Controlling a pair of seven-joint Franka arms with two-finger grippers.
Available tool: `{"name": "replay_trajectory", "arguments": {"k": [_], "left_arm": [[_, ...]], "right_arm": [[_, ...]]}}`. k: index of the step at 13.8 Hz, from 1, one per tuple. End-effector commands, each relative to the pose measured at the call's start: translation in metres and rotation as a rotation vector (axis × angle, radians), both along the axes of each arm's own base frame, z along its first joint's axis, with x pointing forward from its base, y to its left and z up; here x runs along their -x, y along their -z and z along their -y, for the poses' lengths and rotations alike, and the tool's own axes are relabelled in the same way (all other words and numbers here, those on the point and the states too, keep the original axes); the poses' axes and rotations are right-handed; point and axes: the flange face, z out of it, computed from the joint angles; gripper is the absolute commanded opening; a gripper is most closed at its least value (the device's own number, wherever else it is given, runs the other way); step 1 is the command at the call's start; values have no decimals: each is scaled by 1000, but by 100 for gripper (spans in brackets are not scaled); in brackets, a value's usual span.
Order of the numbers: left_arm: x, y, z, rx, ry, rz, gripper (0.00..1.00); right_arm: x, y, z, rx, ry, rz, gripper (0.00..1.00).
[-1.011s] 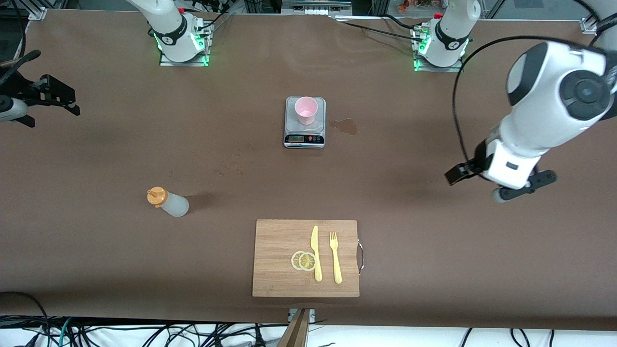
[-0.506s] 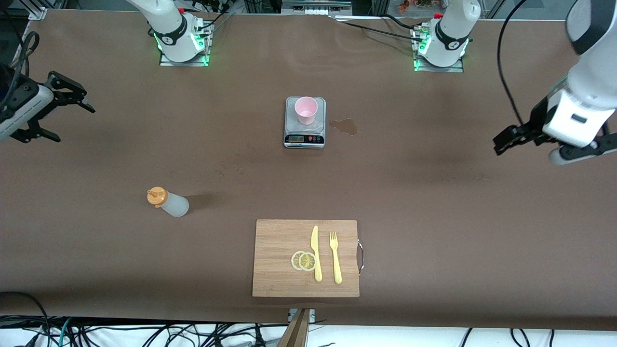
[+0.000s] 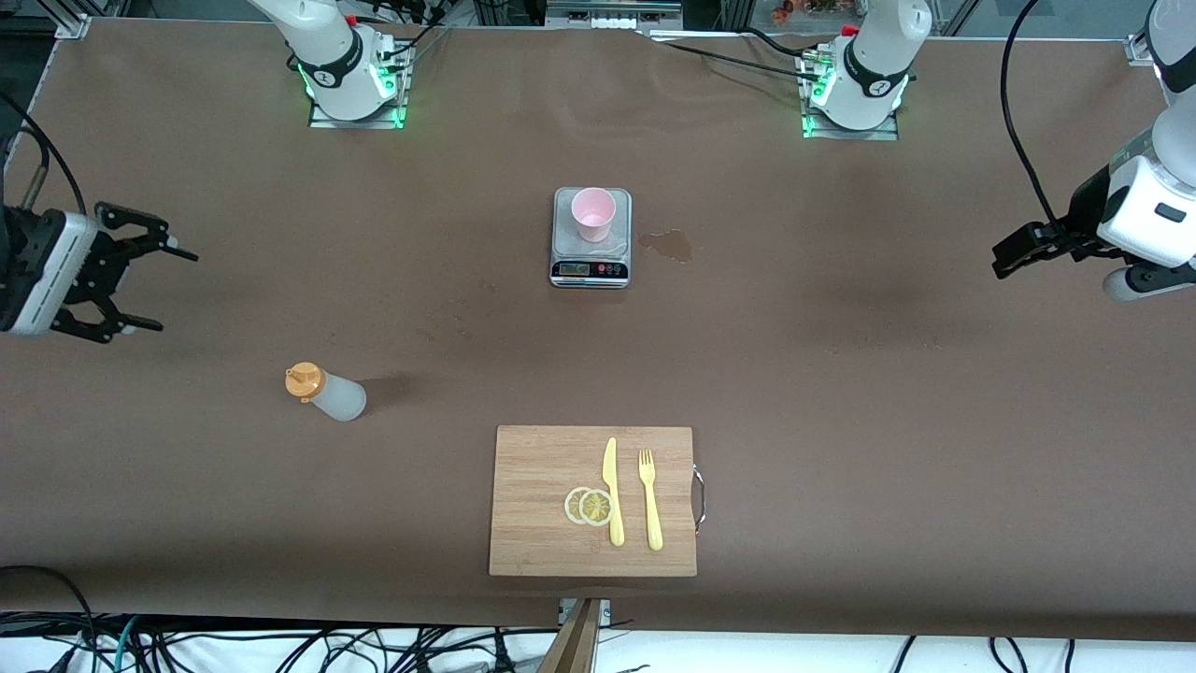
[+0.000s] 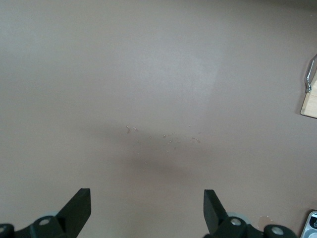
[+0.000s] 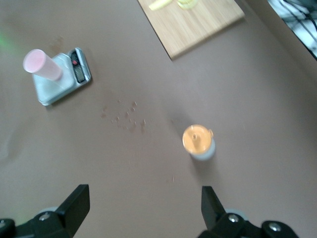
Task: Add sauce to pink cup with both arms
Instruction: 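Withdraw the left gripper while the right gripper reaches toward the bottle, then close the right gripper around the white squeeze bottle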
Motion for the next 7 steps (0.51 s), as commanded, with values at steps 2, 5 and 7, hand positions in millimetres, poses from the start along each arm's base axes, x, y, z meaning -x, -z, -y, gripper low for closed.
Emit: {"name": "replay_trajectory", "arguments": {"k": [2,5,7], "left_arm": [[-3,-26,9,7,6,81,100],[-7,-26,21,8,39,78,100],[-12,-13,31,4,56,54,100]], "right_arm": [[-19,52,27,-181,-107,85,100],[-30,118,49,-341,-201,173,100],[-33,155,60,-422,-247,231,100]]}}
